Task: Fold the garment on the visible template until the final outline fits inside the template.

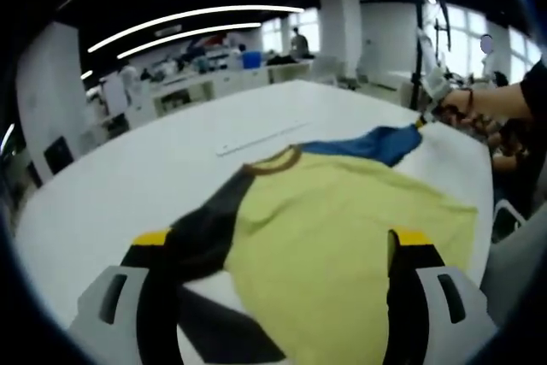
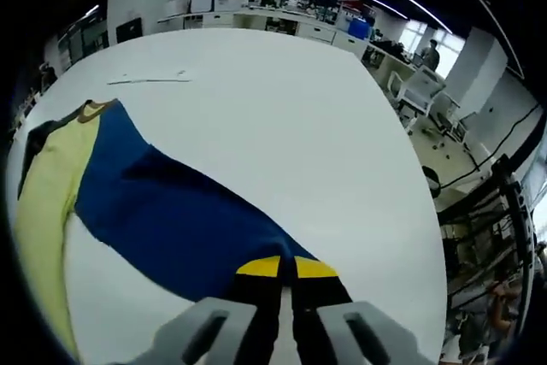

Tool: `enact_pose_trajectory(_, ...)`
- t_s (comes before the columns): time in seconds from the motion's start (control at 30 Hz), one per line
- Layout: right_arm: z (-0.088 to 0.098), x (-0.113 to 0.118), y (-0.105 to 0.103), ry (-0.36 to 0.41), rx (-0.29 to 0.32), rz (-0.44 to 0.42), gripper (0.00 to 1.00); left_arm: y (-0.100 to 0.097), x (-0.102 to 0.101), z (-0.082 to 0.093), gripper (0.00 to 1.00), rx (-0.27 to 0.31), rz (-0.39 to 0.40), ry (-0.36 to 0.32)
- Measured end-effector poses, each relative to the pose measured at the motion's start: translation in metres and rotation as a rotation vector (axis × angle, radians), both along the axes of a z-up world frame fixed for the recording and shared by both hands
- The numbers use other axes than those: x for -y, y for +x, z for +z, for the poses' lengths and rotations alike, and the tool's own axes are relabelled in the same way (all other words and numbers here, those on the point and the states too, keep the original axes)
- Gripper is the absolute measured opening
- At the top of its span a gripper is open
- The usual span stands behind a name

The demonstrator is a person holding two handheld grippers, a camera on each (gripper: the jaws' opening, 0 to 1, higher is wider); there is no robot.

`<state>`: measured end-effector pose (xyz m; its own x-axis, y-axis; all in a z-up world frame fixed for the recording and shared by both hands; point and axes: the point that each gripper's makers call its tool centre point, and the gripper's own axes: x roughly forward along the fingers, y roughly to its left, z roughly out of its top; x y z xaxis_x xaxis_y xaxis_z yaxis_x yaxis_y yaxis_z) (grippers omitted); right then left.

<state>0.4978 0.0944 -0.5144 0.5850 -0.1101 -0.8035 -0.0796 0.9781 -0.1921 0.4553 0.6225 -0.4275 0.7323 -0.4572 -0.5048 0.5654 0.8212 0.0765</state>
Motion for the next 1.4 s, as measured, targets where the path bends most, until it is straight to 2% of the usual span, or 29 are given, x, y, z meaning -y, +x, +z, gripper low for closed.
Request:
enact_pose_trajectory(0.4,-0.003,0.014,0.005,0.012,-0.019,-0.032,0.00,-0.003,0.001,0.000,0.99,-0.008,-0.012,0.012)
enact_pose_trajectory(0.6,-0.005,0.014,0.002,0.022,-0.034,-0.027,0.00,-0.003,0.001,0.001,0.99,-0.009,-0.011,0.012)
enact_pose_trajectory(0.73,-0.002,0.016,0.000,0.024,-0.038,-0.037,0.07,-0.004,0.002,0.001,0.99,-0.010,-0.011,0.006)
enact_pose_trajectory(0.93,0.011,0.015,0.000,0.112,-0.002,-0.126,0.28,-0.004,0.003,0.002,0.99,-0.012,-0.014,-0.002)
enact_pose_trajectory(1.07,0.011,0.013,-0.005,0.147,-0.015,-0.169,0.35,-0.004,0.004,0.003,0.99,-0.011,-0.015,-0.009)
enact_pose_trajectory(1.2,0.002,0.007,-0.016,0.203,-0.054,-0.226,0.34,-0.005,0.005,0.005,0.99,-0.006,-0.017,-0.012)
enact_pose_trajectory(1.3,-0.003,0.001,-0.022,0.294,-0.060,-0.308,0.30,-0.005,0.006,0.007,0.99,-0.002,-0.020,-0.015)
enact_pose_trajectory(1.4,-0.006,0.002,-0.026,0.278,-0.076,-0.305,0.26,-0.007,0.005,0.008,0.99,-0.002,-0.021,-0.012)
